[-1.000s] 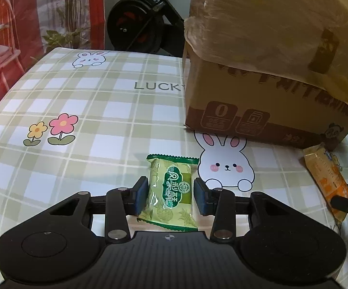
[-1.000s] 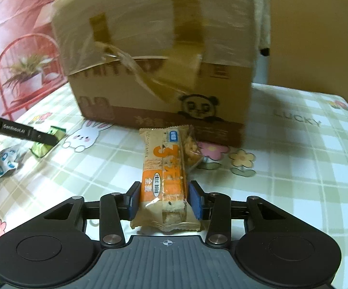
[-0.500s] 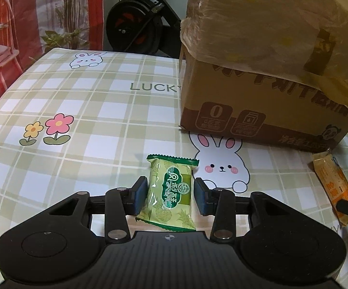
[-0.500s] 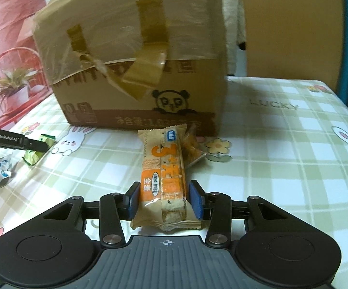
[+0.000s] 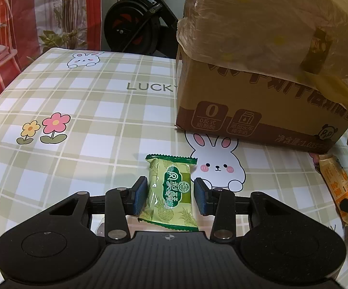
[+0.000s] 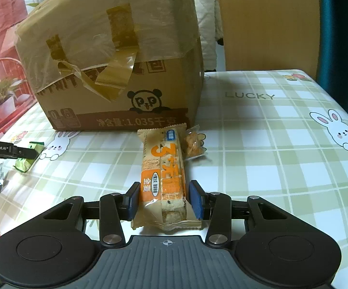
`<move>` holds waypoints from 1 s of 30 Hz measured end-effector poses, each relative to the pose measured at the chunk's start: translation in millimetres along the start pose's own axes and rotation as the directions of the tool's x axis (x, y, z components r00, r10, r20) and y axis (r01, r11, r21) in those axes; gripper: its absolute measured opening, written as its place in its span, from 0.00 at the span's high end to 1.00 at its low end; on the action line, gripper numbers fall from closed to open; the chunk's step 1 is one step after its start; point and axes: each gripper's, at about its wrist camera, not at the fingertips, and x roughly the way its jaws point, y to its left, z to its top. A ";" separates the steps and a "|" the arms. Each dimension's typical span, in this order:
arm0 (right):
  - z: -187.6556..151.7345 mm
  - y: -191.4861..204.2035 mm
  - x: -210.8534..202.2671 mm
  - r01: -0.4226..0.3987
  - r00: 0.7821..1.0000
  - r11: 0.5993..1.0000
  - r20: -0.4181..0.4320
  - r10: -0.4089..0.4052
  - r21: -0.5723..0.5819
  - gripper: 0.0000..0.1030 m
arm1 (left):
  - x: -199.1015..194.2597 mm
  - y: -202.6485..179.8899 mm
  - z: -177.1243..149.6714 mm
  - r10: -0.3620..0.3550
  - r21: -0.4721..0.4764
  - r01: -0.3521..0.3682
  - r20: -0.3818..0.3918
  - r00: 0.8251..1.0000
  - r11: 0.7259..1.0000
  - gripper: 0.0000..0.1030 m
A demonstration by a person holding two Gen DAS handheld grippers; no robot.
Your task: Organize snacks
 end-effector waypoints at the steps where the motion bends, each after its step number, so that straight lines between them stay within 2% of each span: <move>1: -0.2 -0.1 -0.5 0.002 1.000 1.000 -0.001 -0.002 0.001 0.61 | 0.1 0.1 0.0 0.000 0.000 0.000 0.000 1.000 1.000 0.58; 9: 0.1 -3.7 -3.0 0.023 1.000 1.000 -0.007 -0.023 0.009 0.61 | -1.5 3.0 0.6 -0.006 -0.021 0.006 0.000 1.000 1.000 0.56; 17: -0.7 -6.9 -7.6 0.042 0.999 0.999 -0.018 -0.042 0.019 0.60 | -10.8 3.1 3.7 0.003 -0.019 -0.003 0.040 0.999 1.000 0.55; 18: -0.3 -5.4 -8.6 0.048 0.999 0.999 -0.017 -0.047 0.016 0.57 | -12.5 3.1 4.2 0.001 -0.018 0.000 0.044 0.999 1.000 0.55; 19: 0.7 -3.6 -10.7 0.056 0.998 0.998 -0.010 -0.056 0.008 0.48 | -14.3 3.1 4.7 -0.003 -0.016 0.004 0.049 0.999 1.000 0.55; 21: 3.7 0.9 -15.8 0.066 0.998 0.998 0.020 -0.065 -0.014 0.39 | -17.9 2.7 5.4 -0.010 -0.010 0.010 0.058 0.998 1.000 0.55; 26: 18.8 16.3 -18.1 0.045 0.997 0.996 0.067 -0.040 -0.080 0.39 | -24.0 0.0 5.1 -0.023 0.025 0.022 0.063 0.998 0.999 0.55; 30: 30.2 32.9 -9.0 0.004 0.998 0.992 0.062 0.004 -0.127 0.39 | -30.4 8.0 5.1 -0.032 0.006 0.032 0.076 0.997 0.999 0.55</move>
